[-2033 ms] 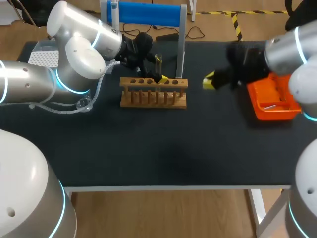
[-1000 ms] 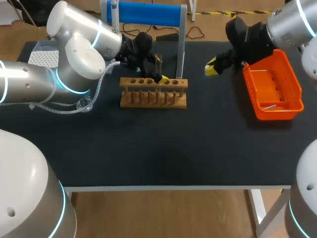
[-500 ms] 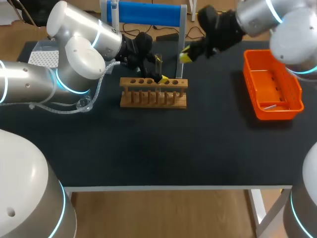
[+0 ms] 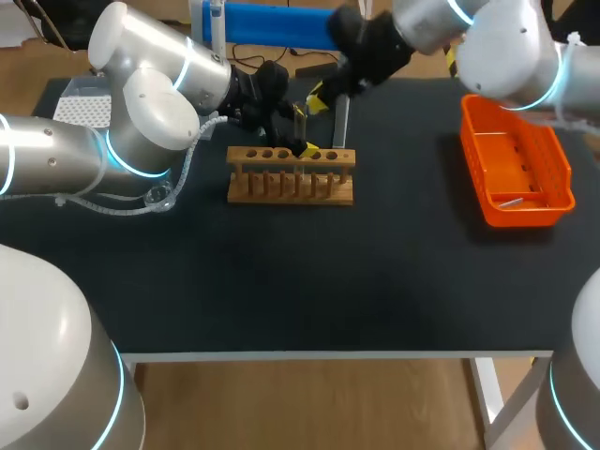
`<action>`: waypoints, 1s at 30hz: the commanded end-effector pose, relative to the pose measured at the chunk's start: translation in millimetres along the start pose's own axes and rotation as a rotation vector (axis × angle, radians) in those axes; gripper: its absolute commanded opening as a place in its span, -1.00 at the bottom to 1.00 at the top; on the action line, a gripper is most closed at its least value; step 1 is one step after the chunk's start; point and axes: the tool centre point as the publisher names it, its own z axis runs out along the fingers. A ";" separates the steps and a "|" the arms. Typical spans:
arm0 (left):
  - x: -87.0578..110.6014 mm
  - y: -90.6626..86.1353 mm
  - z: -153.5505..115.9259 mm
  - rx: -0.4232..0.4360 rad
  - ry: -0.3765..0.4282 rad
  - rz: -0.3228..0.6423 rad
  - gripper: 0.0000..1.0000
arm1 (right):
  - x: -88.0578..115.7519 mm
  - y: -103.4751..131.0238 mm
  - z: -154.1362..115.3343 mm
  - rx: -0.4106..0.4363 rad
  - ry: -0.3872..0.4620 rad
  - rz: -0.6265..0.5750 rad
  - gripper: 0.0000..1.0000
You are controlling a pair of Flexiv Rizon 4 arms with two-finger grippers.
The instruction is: Invert the test tube, pick up the pipette, mount the tip to pipette, aspirate from beaker and dispense into the tube, eject the tip, return the pipette, and cap with the stopper.
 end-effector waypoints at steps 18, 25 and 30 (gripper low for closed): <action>-0.2 0.9 0.9 0.004 0.000 0.001 1.00 | -12.9 11.7 6.7 0.045 -0.024 0.003 -1.00; -0.2 0.9 0.9 0.004 0.000 0.001 1.00 | -14.3 10.4 12.3 0.048 -0.025 0.012 -1.00; -0.2 0.9 0.9 0.004 0.000 0.001 1.00 | -14.3 9.2 15.8 0.052 -0.023 0.015 -1.00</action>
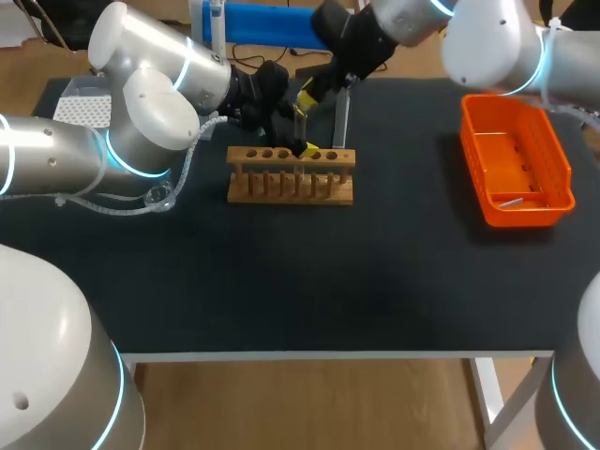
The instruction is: Invert the test tube, pick up the pipette, mount the tip to pipette, aspirate from beaker and dispense into the tube, eject the tip, return the pipette, and cap with the stopper.
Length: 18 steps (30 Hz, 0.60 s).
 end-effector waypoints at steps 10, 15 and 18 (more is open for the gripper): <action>-0.2 0.9 0.9 0.004 0.000 0.001 1.00 | -2.9 -5.4 9.4 0.018 -0.004 0.008 -1.00; -0.2 0.9 0.9 0.004 0.000 0.001 1.00 | -1.7 -10.2 12.8 0.029 -0.004 0.009 -1.00; -0.2 0.9 0.9 0.004 0.000 0.001 1.00 | -2.2 -12.1 14.2 0.034 -0.004 0.010 -1.00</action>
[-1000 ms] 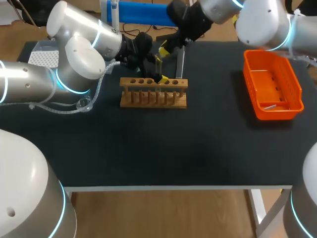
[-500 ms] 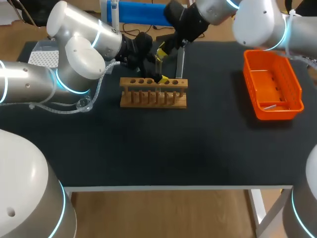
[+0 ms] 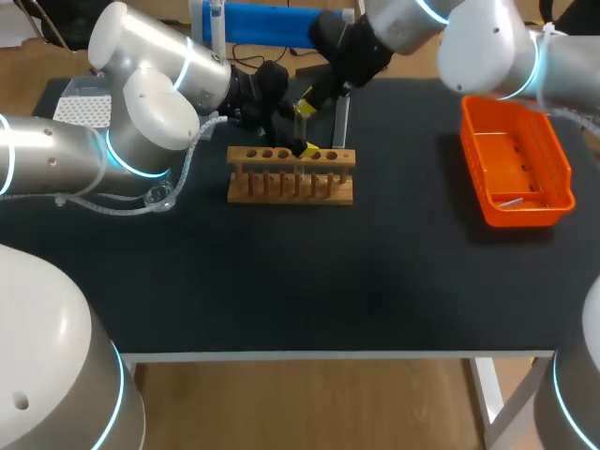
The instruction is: Invert the test tube, pick up the pipette, mount the tip to pipette, aspirate from beaker and dispense into the tube, eject the tip, return the pipette, and cap with the stopper.
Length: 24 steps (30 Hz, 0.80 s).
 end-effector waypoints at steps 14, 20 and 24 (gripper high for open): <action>-0.2 0.9 0.9 0.004 0.000 0.001 1.00 | -4.3 13.4 -12.5 -0.030 -0.006 0.005 -1.00; -0.2 0.9 0.9 0.004 0.000 0.001 1.00 | -5.4 18.2 -14.7 -0.043 0.000 0.030 -1.00; -0.2 0.9 0.9 0.004 0.000 0.001 1.00 | -5.7 19.2 -13.8 -0.044 0.001 0.030 -1.00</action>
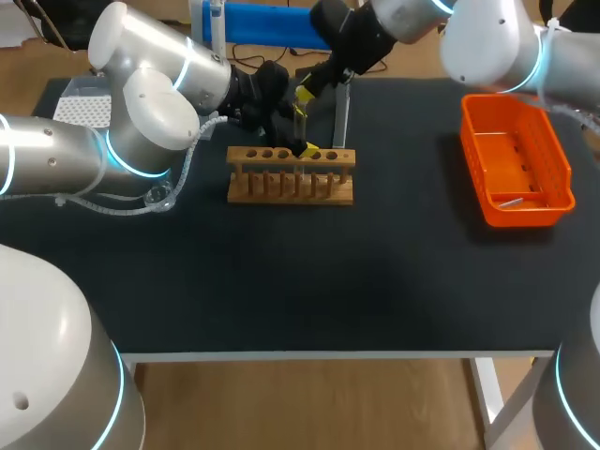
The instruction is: Invert the test tube, pick up the pipette, mount the tip to pipette, aspirate from beaker and dispense into the tube, eject the tip, return the pipette, and cap with the stopper.
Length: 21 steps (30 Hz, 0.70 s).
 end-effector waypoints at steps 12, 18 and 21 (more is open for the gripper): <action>-0.2 0.9 0.9 0.004 0.000 0.001 1.00 | -9.9 -0.5 6.9 0.004 -0.010 0.020 -1.00; -0.2 0.9 0.9 0.004 0.000 0.001 1.00 | -10.8 -2.7 11.0 0.008 -0.007 0.023 -1.00; -0.2 0.9 0.9 0.004 0.000 0.001 1.00 | -10.4 -5.5 13.3 0.013 -0.005 0.024 -1.00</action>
